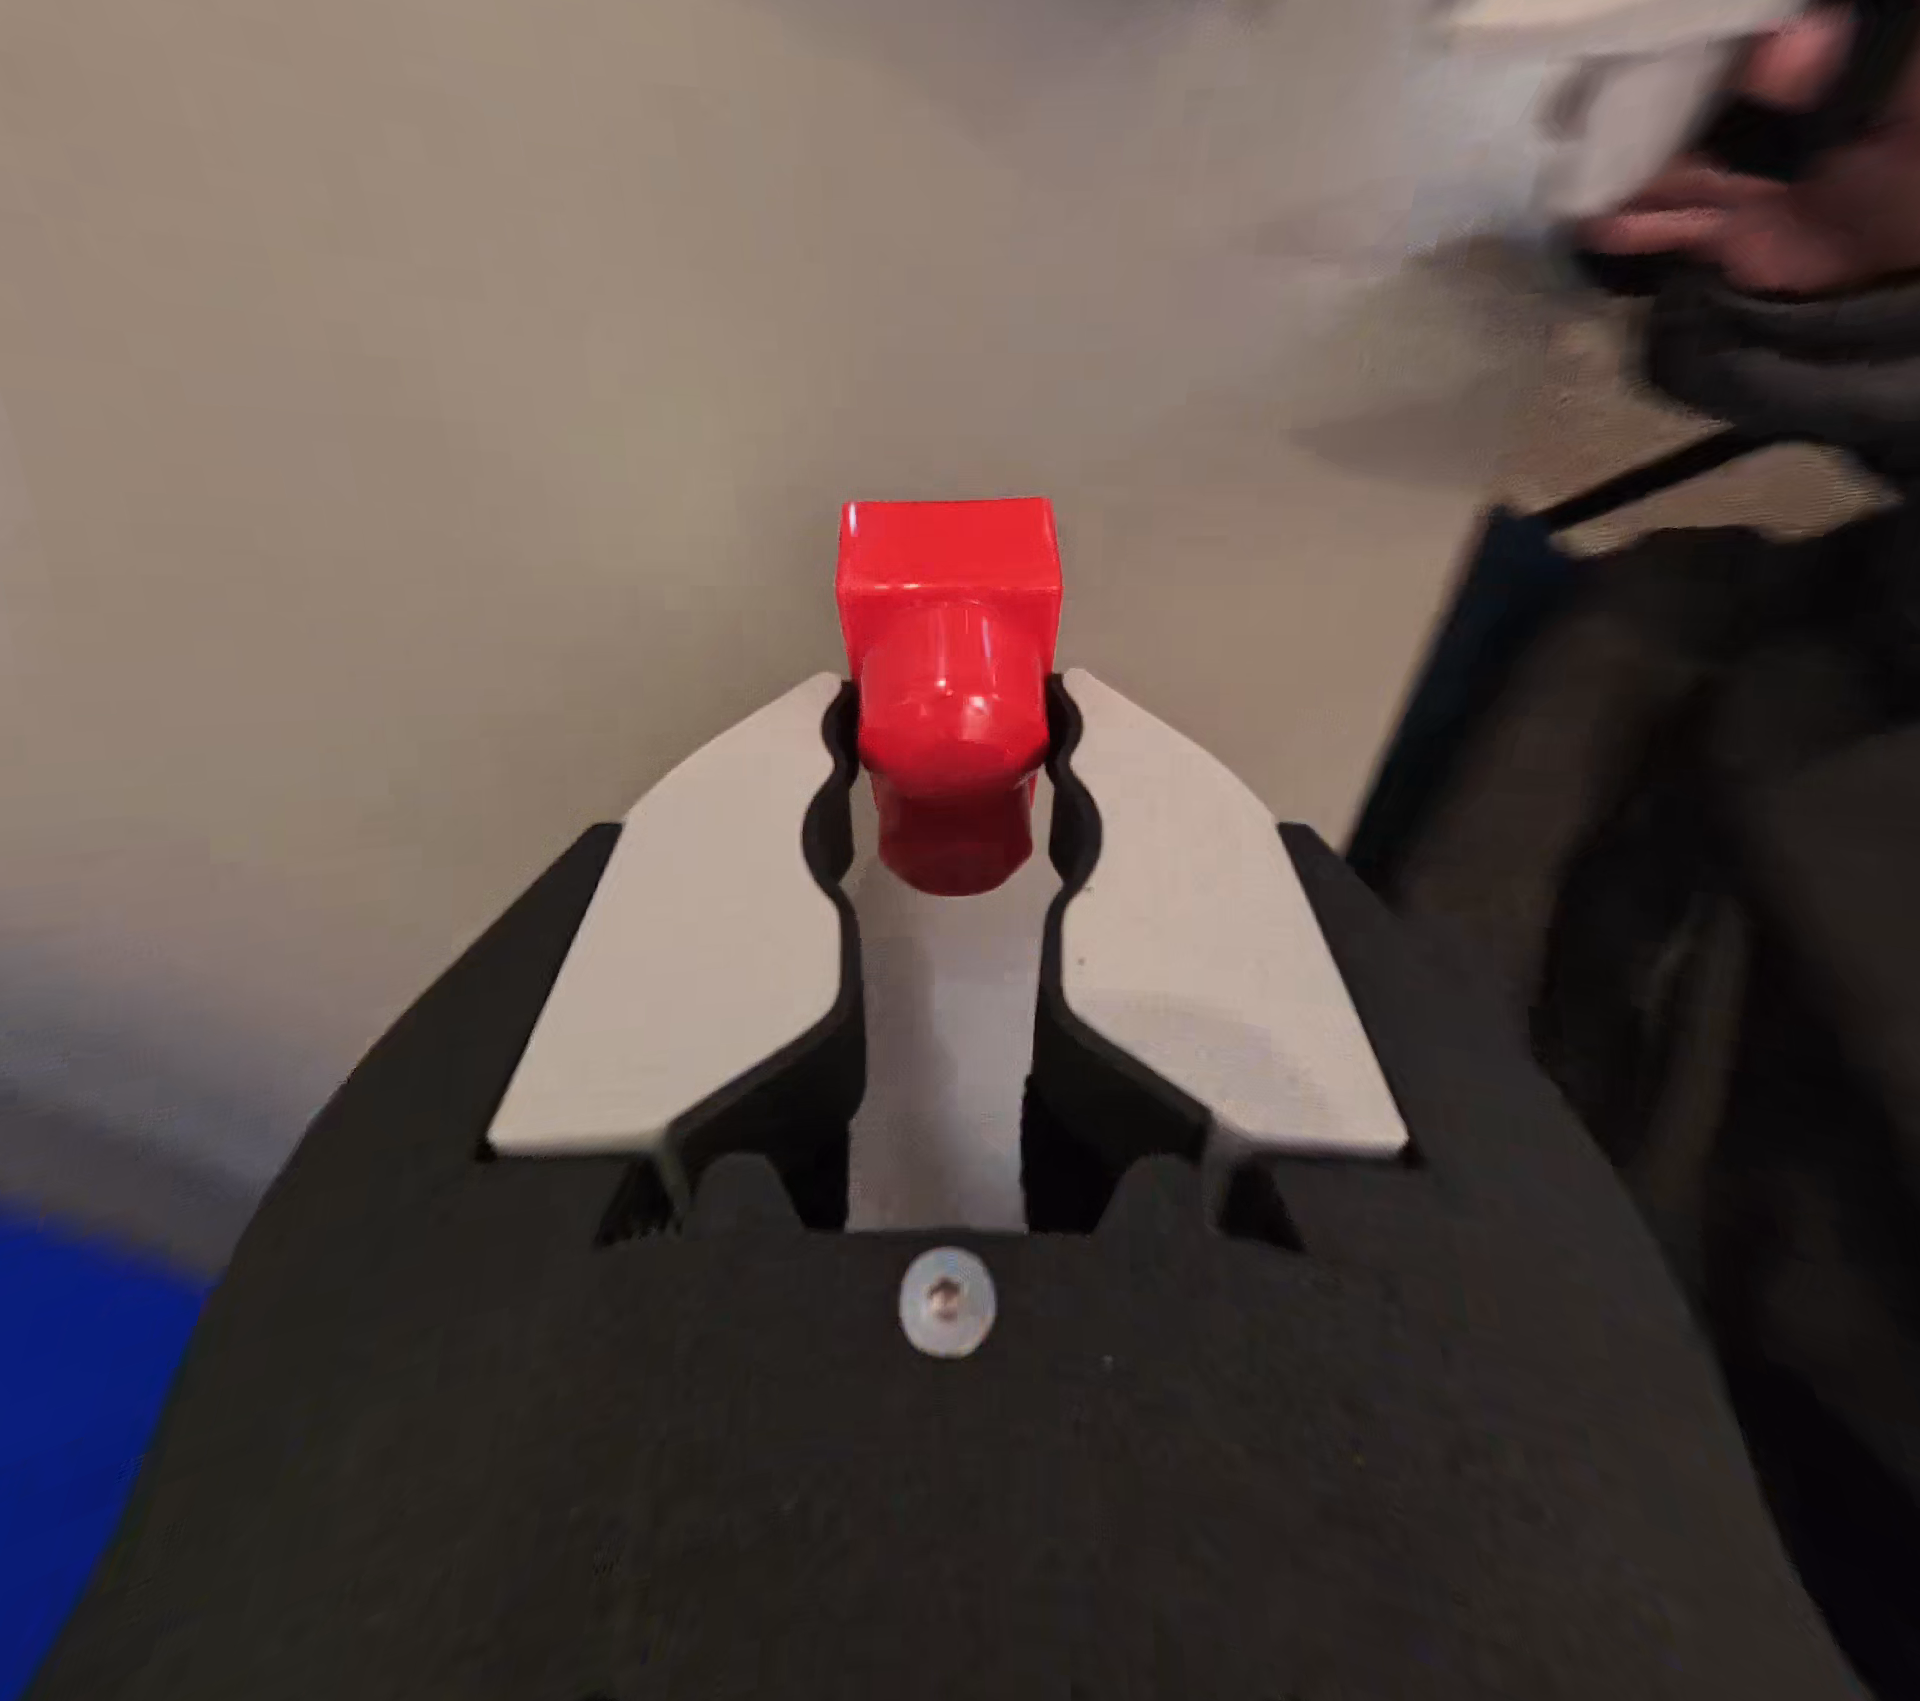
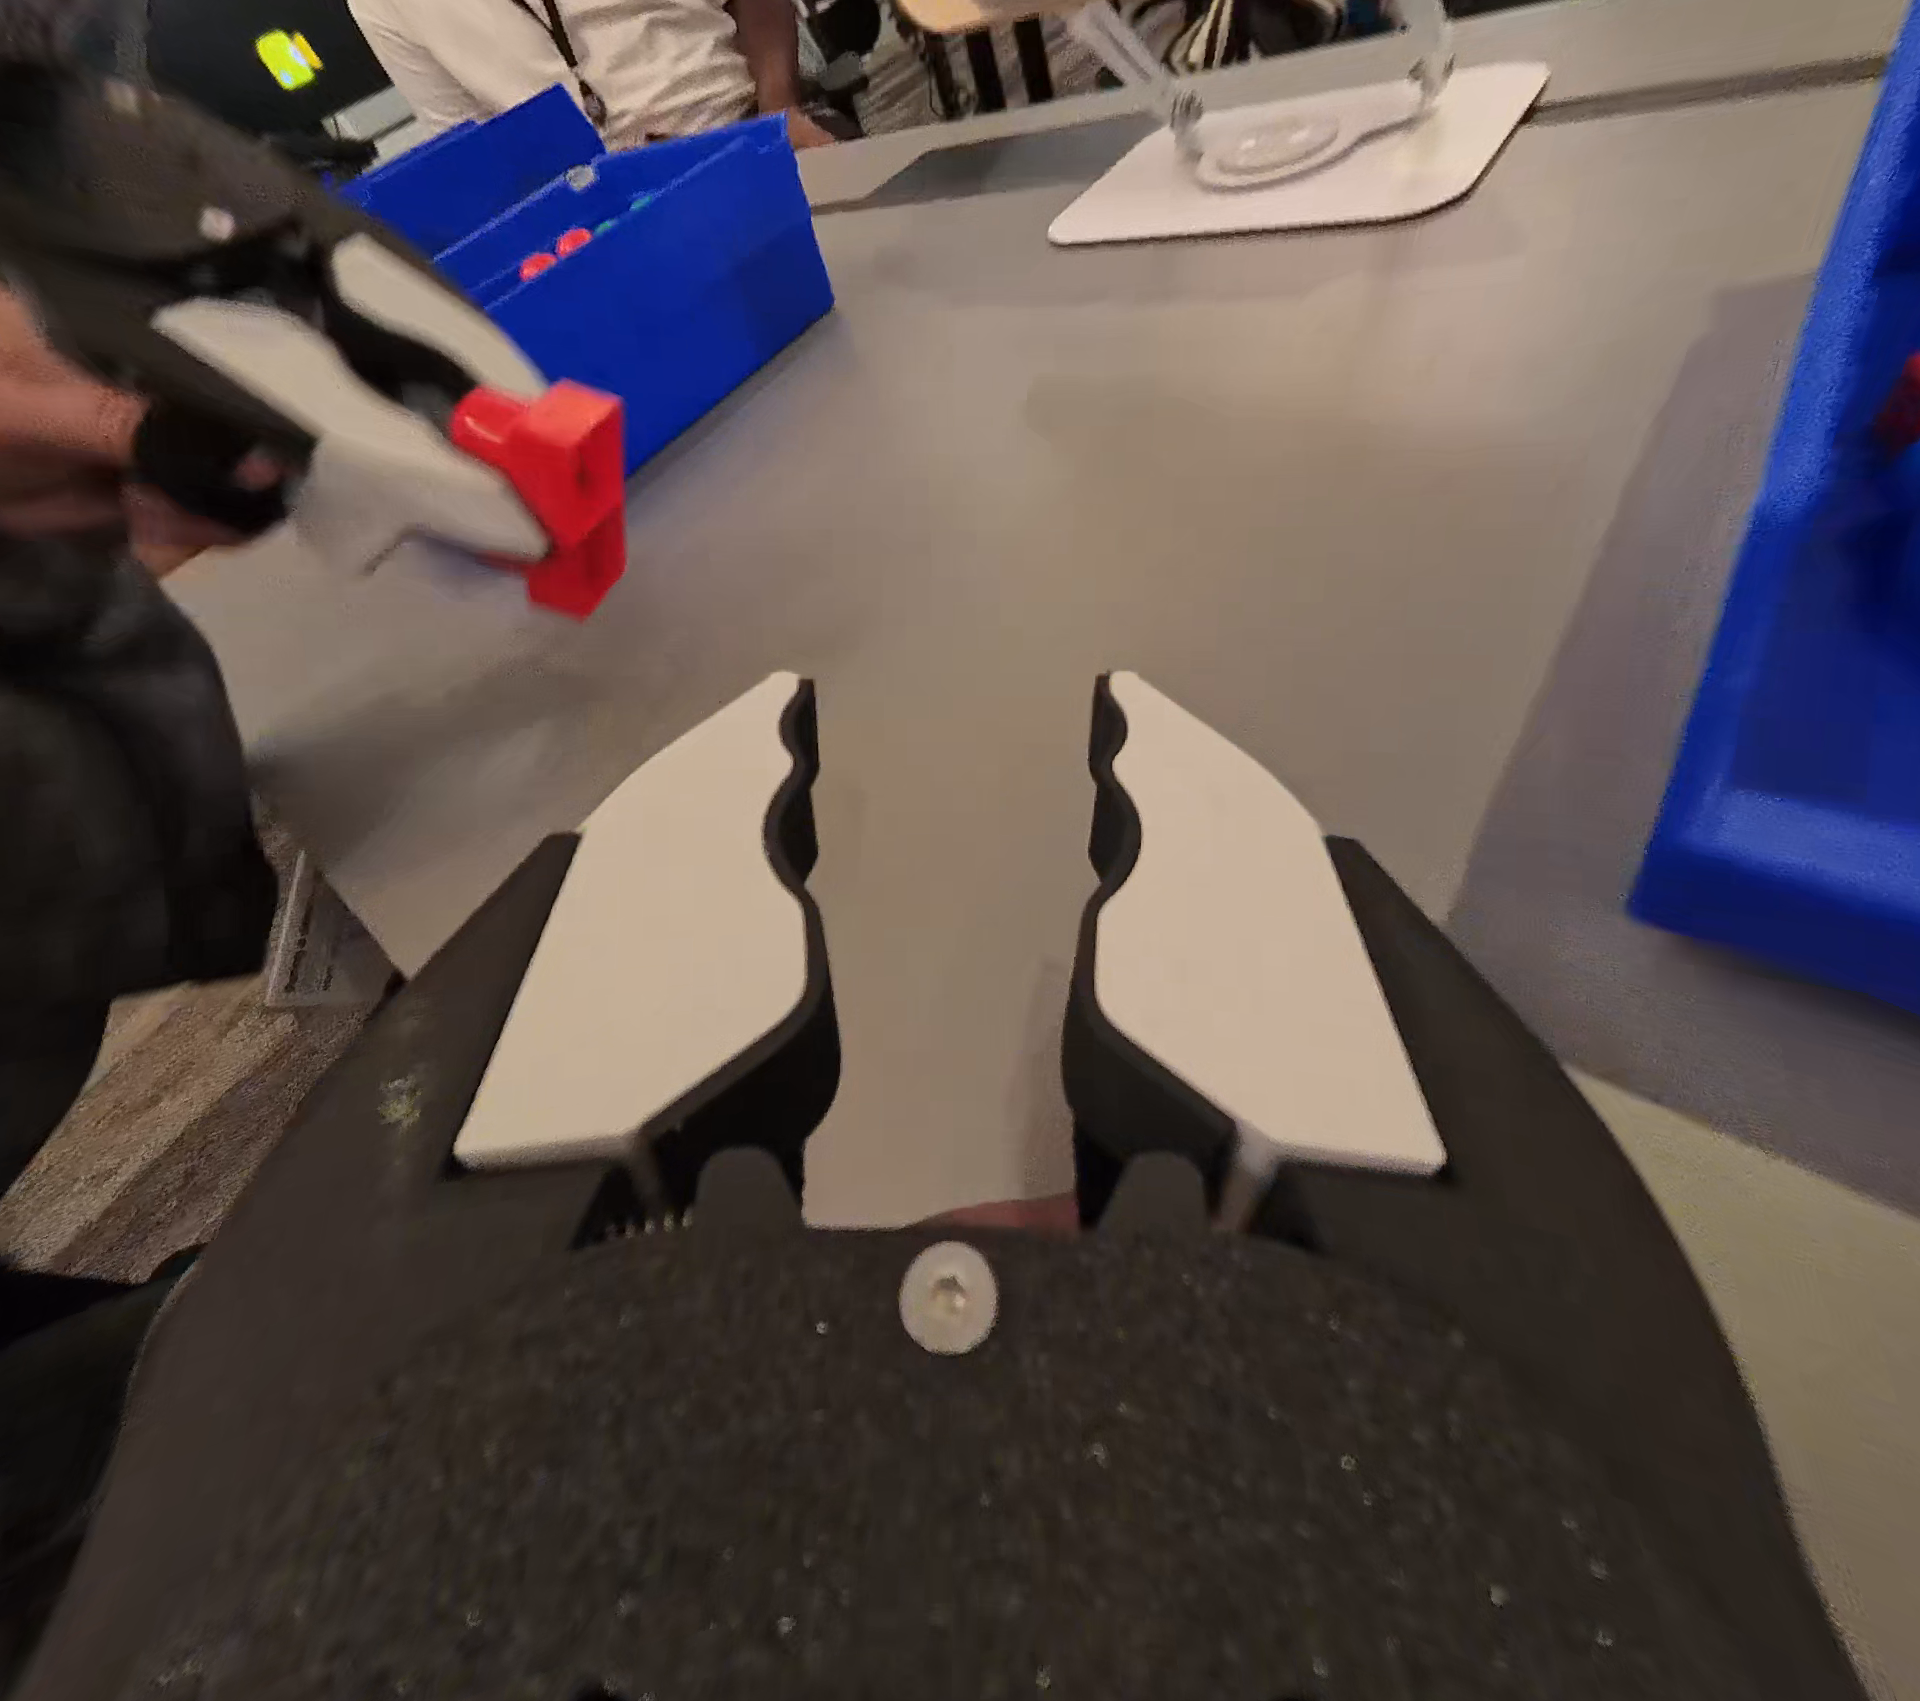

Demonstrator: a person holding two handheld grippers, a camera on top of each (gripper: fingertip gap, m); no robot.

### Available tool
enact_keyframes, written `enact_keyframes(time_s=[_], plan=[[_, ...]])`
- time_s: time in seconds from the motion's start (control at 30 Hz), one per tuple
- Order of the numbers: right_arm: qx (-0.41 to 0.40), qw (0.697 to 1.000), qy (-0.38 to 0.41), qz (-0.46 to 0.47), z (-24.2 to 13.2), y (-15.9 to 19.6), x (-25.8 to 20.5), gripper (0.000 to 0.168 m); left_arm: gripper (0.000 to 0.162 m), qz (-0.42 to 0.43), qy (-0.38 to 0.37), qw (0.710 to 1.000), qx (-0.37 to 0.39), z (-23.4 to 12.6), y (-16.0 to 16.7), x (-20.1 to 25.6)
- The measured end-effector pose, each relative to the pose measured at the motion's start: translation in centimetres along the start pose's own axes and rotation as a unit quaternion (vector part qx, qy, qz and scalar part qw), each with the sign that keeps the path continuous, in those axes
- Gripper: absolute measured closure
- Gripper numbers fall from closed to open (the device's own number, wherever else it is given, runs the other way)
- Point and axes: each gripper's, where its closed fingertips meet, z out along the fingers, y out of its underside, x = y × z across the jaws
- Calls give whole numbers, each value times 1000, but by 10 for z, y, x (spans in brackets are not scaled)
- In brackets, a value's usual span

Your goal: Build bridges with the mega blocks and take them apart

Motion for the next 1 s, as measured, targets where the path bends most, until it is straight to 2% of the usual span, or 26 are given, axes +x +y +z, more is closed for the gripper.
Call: enact_keyframes(time_s=[0.1,0.23,0.33,0.6,0.8,0.9,1.0], plan=[[-22,999,22,-9,1,10,1,117,128,-15,-109,990,-84,9,-17,-41],[-18,999,23,-41,-2,10,-12,119,128,-50,-64,970,-228,47,-16,-57],[-21,997,21,-70,-2,12,-23,120,128,-64,-46,957,-280,68,-17,-62],[-41,990,20,-132,3,24,-36,121,128,-83,-60,954,-283,87,-30,-66],[-47,990,19,-128,7,24,-31,121,126,-90,-50,965,-241,94,-35,-65],[-59,990,22,-129,10,28,-28,120,118,-96,-48,972,-210,93,-36,-65],[-75,987,30,-138,12,34,-26,117,113,-102,-78,984,-123,65,-37,-63]])
